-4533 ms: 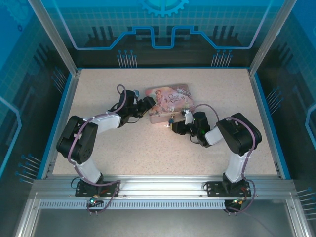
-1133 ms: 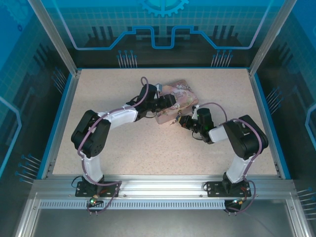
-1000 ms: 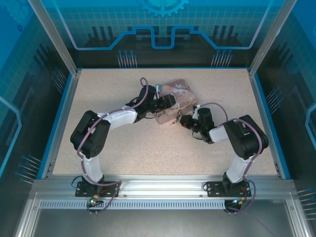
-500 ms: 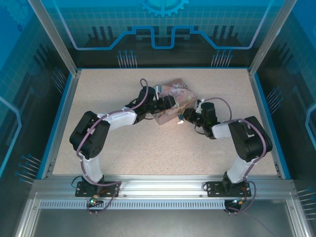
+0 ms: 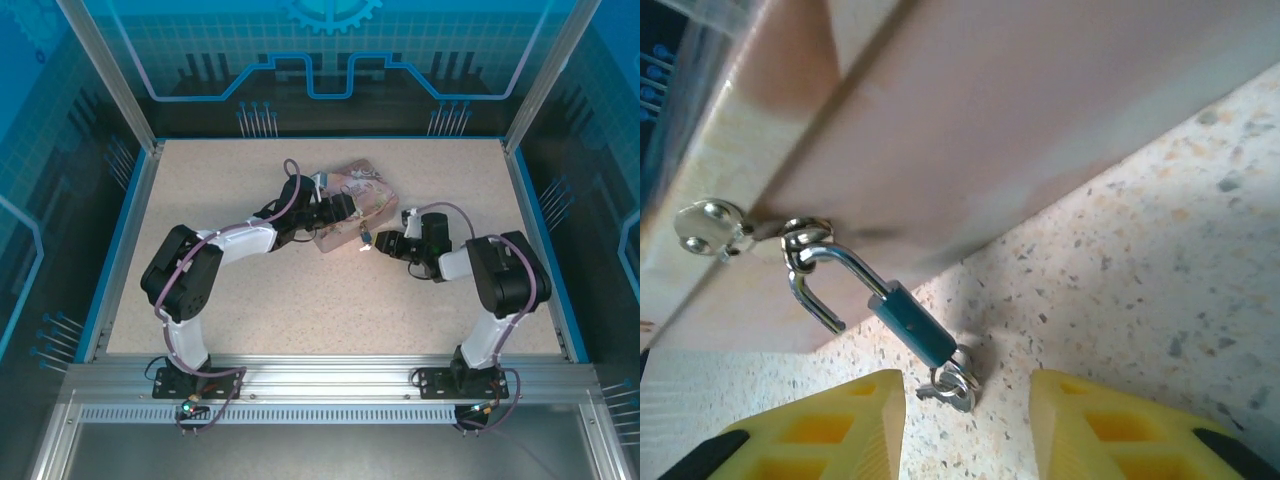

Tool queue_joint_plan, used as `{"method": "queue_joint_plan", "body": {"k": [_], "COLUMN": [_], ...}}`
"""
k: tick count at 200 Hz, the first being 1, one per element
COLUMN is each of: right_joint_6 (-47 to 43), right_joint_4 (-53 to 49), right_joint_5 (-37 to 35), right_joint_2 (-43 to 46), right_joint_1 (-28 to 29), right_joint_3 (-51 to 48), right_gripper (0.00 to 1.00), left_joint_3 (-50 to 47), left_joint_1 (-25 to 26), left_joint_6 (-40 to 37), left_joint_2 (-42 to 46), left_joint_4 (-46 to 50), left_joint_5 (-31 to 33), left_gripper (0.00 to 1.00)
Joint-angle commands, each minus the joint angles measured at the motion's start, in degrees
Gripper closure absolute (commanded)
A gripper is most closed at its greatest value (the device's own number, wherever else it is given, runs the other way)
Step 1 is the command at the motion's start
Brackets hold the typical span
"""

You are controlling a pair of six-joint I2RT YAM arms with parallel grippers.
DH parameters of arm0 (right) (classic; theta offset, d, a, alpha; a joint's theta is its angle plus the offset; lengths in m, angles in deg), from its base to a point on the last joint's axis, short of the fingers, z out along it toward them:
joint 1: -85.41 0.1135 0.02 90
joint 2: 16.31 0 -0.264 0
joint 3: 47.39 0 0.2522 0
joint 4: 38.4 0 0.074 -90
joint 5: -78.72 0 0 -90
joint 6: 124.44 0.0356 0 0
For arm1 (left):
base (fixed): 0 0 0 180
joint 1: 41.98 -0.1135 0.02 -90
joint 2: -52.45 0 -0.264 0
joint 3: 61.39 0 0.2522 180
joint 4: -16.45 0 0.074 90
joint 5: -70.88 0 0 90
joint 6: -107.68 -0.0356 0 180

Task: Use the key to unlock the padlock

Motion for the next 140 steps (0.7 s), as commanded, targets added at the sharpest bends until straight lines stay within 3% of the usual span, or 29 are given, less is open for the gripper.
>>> {"method": "queue_joint_plan", "body": {"k": [1, 86, 140], "right_joint_6": [-1.32, -0.20, 0.04], "right_joint_4": [2.90, 4.27, 5.72], "right_joint_5": [4.78, 5.27, 6.50], "right_joint_2": [-3.44, -8.11, -7.60], "right_joint_1": [-0.60, 1.26, 2.68], "right_joint_3": [1.97, 4.63, 2.74], "right_gripper": [0.62, 0.67, 0.64], "left_joint_3": [-1.49, -1.30, -1.50], "left_joint_1": [0.28, 0.30, 0.30], "left_joint_6": [-0.35, -0.33, -0.30], "left_joint_2": [-0.42, -0.60, -0.48], "left_joint_4": [6.90, 7.18, 7.00], "left_joint_5": [0.05, 0.21, 0.11], "left_gripper": [0.31, 0.31, 0.31]}}
